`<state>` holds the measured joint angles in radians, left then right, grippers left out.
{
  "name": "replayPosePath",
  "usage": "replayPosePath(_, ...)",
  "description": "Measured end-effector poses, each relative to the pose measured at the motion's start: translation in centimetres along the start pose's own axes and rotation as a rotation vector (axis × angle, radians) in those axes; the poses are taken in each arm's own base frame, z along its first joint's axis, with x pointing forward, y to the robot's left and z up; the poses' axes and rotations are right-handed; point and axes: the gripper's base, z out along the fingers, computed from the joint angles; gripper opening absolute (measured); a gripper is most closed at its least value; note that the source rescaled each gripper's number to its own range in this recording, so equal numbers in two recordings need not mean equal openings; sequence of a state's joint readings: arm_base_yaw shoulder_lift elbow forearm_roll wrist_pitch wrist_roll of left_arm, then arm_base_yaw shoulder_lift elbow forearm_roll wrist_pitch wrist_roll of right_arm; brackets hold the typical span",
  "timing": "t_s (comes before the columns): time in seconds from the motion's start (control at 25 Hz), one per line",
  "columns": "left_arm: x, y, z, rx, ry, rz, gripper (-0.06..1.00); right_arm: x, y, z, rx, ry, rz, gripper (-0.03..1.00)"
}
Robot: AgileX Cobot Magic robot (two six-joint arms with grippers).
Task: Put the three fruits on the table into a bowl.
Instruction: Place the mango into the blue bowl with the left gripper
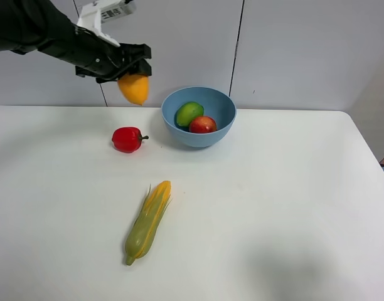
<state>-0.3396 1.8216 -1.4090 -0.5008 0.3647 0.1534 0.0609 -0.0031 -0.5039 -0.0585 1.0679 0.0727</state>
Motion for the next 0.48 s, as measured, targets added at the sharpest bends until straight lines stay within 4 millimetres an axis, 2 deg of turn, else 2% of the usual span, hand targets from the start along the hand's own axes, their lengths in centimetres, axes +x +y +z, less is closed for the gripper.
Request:
replayPosePath(0.16,1.4,-2.9,3.4,0.036,-0.042,0.073,0.02,0.0,0.0,0.0,0.000,0.000,0.000,0.99)
replayPosePath(0.28,2.5,-4.4,6.4,0.053,-0.048,0.114,0.02,0.0,0.0,0.0,0.000,0.000,0.000,0.99)
replayPosePath(0.48,3.3,-6.3,9.8,0.077,-0.080,0.150,0.02,0.0,0.0,0.0,0.000,0.000,0.000,0.99)
